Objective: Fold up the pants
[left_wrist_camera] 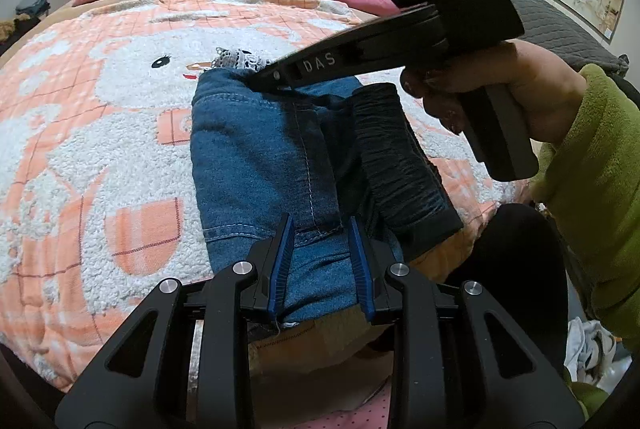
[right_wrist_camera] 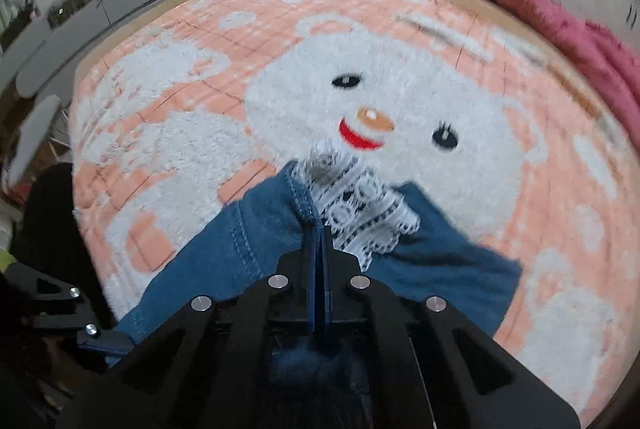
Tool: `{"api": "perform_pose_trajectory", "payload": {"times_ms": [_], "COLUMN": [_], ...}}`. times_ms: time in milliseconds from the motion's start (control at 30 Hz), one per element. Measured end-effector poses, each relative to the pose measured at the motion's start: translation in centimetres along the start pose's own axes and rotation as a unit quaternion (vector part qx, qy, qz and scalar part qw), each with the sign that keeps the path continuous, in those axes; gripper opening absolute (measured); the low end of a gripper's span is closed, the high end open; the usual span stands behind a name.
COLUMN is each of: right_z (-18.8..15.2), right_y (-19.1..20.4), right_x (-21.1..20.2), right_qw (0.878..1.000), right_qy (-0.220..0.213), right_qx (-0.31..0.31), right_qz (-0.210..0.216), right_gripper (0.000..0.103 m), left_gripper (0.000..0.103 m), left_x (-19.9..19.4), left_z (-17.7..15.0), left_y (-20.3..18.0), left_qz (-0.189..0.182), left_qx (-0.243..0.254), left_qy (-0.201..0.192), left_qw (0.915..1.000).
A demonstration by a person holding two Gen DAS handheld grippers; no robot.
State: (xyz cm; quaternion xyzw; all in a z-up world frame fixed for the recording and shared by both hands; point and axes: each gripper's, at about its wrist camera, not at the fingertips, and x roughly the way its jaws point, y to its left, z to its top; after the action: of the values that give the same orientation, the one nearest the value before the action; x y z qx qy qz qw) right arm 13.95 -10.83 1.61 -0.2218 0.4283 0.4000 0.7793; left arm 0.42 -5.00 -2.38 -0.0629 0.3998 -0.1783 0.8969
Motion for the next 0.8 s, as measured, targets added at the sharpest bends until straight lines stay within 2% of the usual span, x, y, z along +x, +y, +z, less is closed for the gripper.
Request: {"api": "perform_pose_trajectory", "payload": {"times_ms": [67, 267, 400, 500, 567, 633, 800], "right_z": [0.2, 0.0, -0.3, -0.7, -1.0, -1.5, -3.9], "right_y": [0.3, -0.1, -0.7, -1.2, -1.7, -1.6, -0.6], "right_x": [0.2, 2.5, 2.9, 1.3, -0.7, -3.0, -6.8], "right_qw": [0.999, 0.998, 0.998, 0.998, 0.996, 0.995, 0.994], "right_qy": [0.002, 0.011, 0.002, -0.024, -0.047, -0.068, -0.079], "right_qx": [-0.018, -0.01, 0.017, 0.043, 0.071, 0.073, 0.073], "right_qz": [-0.028, -0.061, -0.059, -0.045, -0.031, -0.03, -0.028], "right_gripper": [0.001, 0.003, 0.008, 0.012, 0.019, 0.033, 0.035], "left_gripper": [0.021, 0.021, 0.021, 0.021, 0.021, 0.021, 0.021], "left_x": [0.0, -0.1, -0.1, 0.0, 0.0, 0.1, 0.1], "left_z": [0.0, 0.0, 0.0, -0.1, -0.1, 0.0, 0.0], "left_y": [0.1, 0.3, 0.4, 0.2, 0.2, 0.2, 0.1], "left_qz": [-0.001, 0.003, 0.005, 0.005, 0.006, 0.006, 0.006], "left_qx": [-0.003, -0.004, -0.006, -0.005, -0.003, -0.004, -0.004], "left_qy": [-0.002, -0.004, -0.003, -0.001, 0.0, 0.0, 0.0], "left_qw": [1.0, 1.0, 1.0, 1.0, 1.0, 1.0, 1.0]}}
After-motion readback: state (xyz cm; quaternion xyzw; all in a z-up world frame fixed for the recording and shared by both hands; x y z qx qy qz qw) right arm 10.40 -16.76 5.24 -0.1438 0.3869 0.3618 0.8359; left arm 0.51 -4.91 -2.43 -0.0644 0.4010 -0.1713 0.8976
